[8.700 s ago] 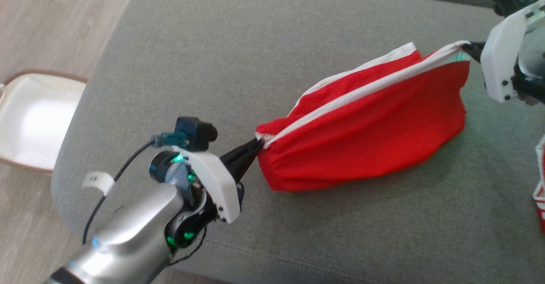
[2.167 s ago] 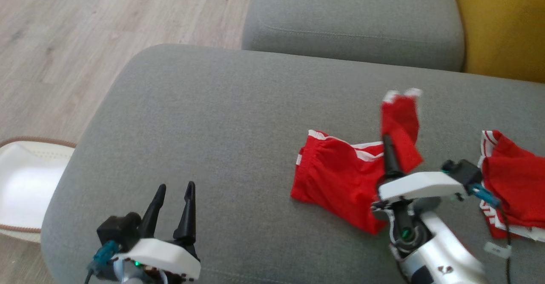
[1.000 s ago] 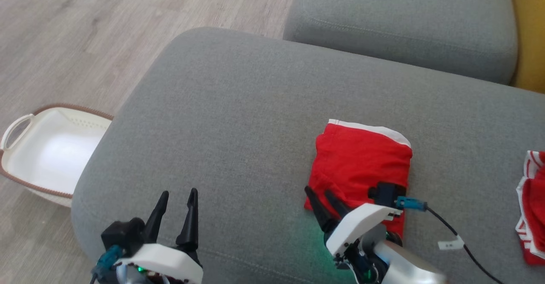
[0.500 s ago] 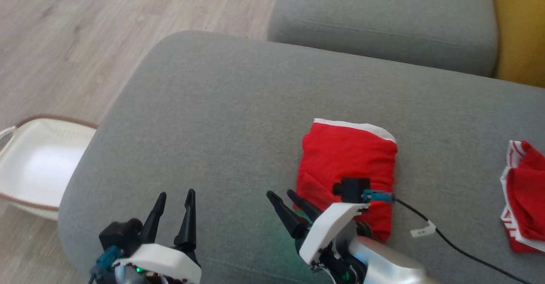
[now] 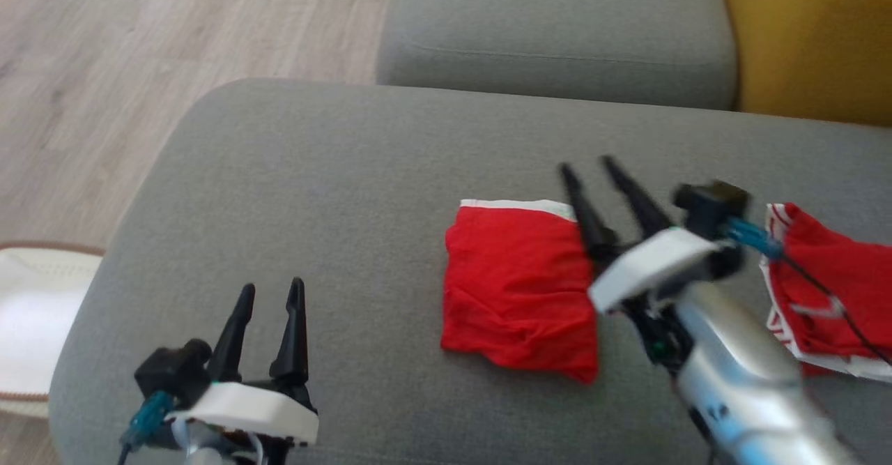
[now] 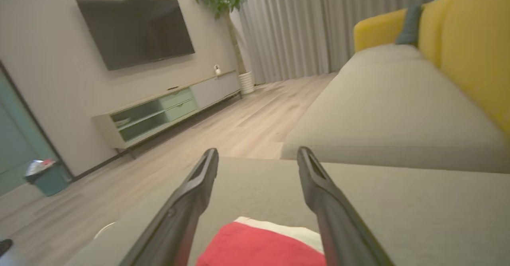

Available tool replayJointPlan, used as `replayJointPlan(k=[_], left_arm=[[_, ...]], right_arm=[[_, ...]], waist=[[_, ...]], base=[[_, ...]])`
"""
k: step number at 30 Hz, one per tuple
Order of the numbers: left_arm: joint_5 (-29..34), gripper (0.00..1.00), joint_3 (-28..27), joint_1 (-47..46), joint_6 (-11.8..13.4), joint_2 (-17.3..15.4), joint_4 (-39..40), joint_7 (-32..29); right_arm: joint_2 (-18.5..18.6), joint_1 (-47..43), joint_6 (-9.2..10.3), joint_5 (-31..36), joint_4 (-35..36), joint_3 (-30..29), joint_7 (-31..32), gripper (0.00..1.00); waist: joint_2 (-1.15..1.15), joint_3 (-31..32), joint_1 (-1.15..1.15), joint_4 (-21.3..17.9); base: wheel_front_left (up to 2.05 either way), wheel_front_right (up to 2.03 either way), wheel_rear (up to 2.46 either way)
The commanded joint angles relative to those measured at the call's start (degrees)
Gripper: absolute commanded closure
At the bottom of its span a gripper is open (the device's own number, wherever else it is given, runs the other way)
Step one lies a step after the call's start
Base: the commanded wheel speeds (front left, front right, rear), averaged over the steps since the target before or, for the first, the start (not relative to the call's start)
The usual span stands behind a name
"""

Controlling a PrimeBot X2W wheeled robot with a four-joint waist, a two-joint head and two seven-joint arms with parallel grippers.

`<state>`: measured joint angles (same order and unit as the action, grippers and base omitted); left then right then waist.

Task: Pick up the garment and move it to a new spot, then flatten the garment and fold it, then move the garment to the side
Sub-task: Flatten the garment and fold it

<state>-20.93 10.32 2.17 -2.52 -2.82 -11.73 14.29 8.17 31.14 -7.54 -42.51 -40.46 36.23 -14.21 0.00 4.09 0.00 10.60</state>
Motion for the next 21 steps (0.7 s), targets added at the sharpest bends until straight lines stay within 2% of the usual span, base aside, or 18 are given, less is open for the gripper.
replayJointPlan(k=[1,6,10,16,21], left_arm=[[-0.43,0.0,-2.09,-2.79,0.29,-0.06,2.7,0.71],[-1.04,0.0,-2.64,-2.78,0.63,-0.06,5.57,0.71],[-1.26,0.0,-2.87,-2.39,0.87,-0.06,6.96,0.71],[-0.63,0.0,-2.78,-1.73,0.55,-0.06,7.94,0.71],[0.75,0.0,-1.55,-0.61,0.59,-0.06,7.24,0.71]], right_arm=[[-0.22,-2.34,0.05,4.33,3.17,-2.87,-0.77,0.0],[-1.63,-11.82,0.05,20.34,11.98,-18.04,-0.78,0.0],[-3.86,-18.32,0.05,28.39,18.86,-25.53,-0.78,0.0],[-5.15,-24.61,0.05,34.14,24.02,-29.81,-0.78,0.0],[-5.27,-27.62,0.05,32.05,25.36,-30.18,-0.78,0.0]], waist=[[0.0,0.14,0.0,-0.87],[0.0,0.19,0.0,-2.29],[0.0,0.31,0.0,-3.2],[0.0,0.42,0.0,-4.25],[0.0,0.48,0.0,-4.87]], base=[[0.0,0.0,0.0],[0.0,0.0,0.0],[0.0,0.0,0.0],[0.0,0.0,0.0],[0.0,0.0,0.0]])
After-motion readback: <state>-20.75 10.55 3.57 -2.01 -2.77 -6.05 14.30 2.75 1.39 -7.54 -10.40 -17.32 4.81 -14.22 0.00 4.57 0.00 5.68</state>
